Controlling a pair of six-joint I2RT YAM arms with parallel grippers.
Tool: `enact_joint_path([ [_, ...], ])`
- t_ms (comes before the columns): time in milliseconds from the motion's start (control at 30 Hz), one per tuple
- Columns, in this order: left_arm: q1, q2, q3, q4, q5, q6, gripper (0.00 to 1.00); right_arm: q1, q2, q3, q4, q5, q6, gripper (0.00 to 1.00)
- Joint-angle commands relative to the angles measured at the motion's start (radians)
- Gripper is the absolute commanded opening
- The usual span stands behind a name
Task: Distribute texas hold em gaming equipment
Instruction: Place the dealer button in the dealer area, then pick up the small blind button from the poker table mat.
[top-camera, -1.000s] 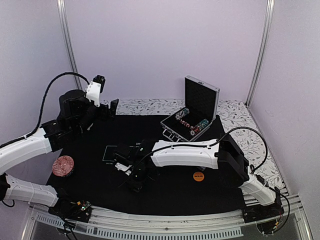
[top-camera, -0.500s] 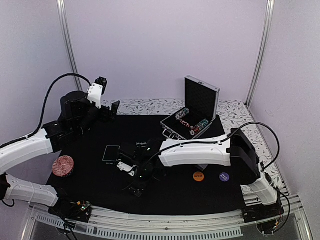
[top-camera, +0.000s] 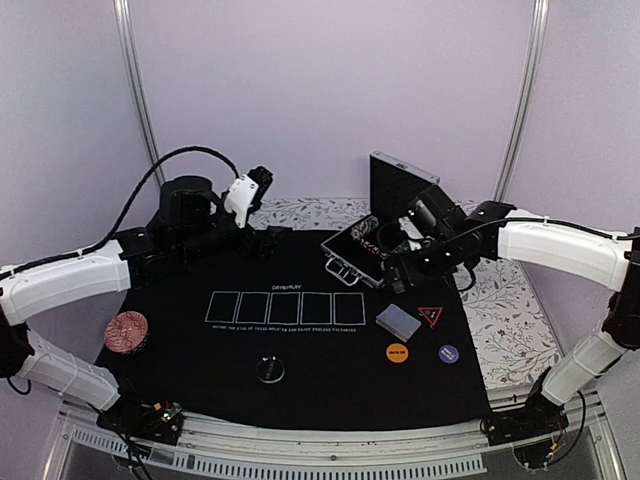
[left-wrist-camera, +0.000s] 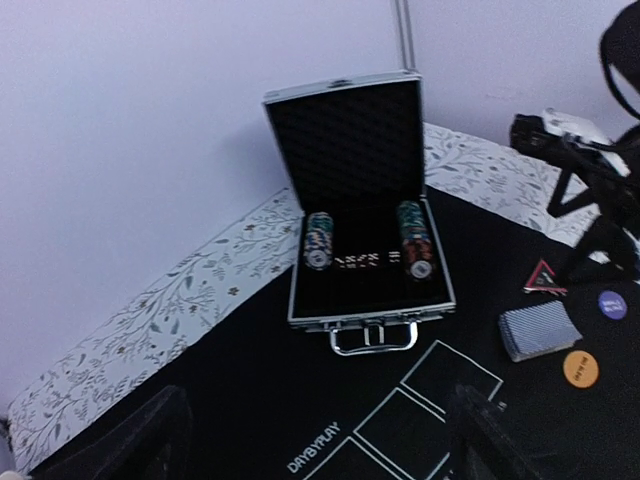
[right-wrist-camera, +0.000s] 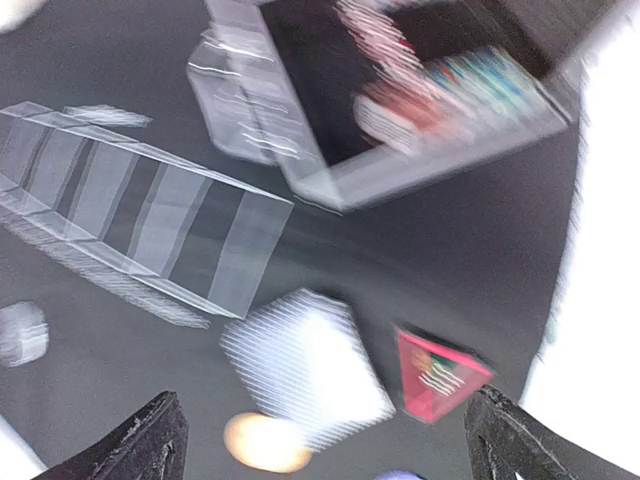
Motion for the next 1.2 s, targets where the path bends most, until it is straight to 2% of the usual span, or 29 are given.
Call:
enact_joint_path([
  [0, -0.109, 0.099, 0.128, -0.166, 0.112, 0.028, 0.92, -0.094, -0.116, -0.157, -0.204, 0.147, 0.165, 0.99],
  [100, -0.123, 0.135, 0.156, -0.191, 0.085, 0.032, 0.94, -0.124, -0.184, -0.253, -0.259, 0.093, 0.241, 0.99],
  [233, -0.123, 0.166, 0.161, -0.188, 0.049, 0.020, 0.97, -0.139, -0.207, -0.399, -0.224, -0.055, 0.302, 0.99],
  [333, -0.123, 0.177, 0.161, -0.192, 0.055, 0.015, 0.98, -0.139, -0.179, -0.457, -0.199, -0.104, 0.340, 0.94],
  [600, -0.123, 0.169, 0.139, -0.195, 0.007, 0.031, 0.98, -0.137, -0.048, -0.423, -0.173, -0.107, 0.323, 0.79],
  [1033, -0.123, 0.178, 0.128, -0.194, -0.019, 0.046, 0.98, -0.137, 0.007, -0.433, -0.105, -0.116, 0.275, 0.65],
  [1167, -0.123, 0.175, 0.128, -0.195, -0.027, 0.047, 0.98, -0.138, 0.020, -0.445, -0.099, -0.117, 0.270, 0.64],
])
